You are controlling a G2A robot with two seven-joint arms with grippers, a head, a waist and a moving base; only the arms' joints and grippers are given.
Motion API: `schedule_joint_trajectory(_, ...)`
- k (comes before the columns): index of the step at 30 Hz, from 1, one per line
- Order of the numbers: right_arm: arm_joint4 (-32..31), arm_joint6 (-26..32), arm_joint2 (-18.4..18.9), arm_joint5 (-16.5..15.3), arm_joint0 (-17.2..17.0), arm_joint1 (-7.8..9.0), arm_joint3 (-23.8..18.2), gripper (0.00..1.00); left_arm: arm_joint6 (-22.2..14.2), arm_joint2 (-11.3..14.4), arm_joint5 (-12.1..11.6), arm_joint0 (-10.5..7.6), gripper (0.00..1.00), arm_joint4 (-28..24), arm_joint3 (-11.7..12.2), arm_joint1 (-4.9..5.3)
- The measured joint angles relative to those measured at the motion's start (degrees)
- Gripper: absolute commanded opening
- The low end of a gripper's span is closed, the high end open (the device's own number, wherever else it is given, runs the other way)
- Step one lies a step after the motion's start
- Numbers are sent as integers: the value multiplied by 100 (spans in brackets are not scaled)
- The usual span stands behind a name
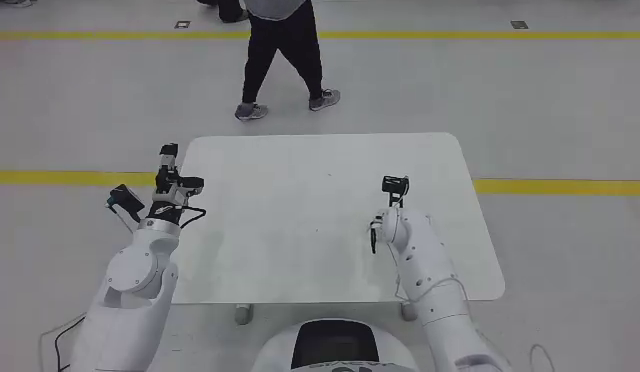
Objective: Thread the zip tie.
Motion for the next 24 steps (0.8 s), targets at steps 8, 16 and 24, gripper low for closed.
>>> schedule_joint_trajectory(8, 0, 102, -34, 0, 51, 59, 96, 37, 0, 0, 0, 0, 100, 0, 0, 0)
schedule_joint_trajectory(16, 0, 94, -42, 0, 155, 69, 300, 36, 0, 0, 0, 0, 100, 0, 0, 0)
schedule_joint_trajectory(24, 0, 30, -28, 0, 250, 70, 501, 29, 0, 0, 0, 0, 100, 0, 0, 0)
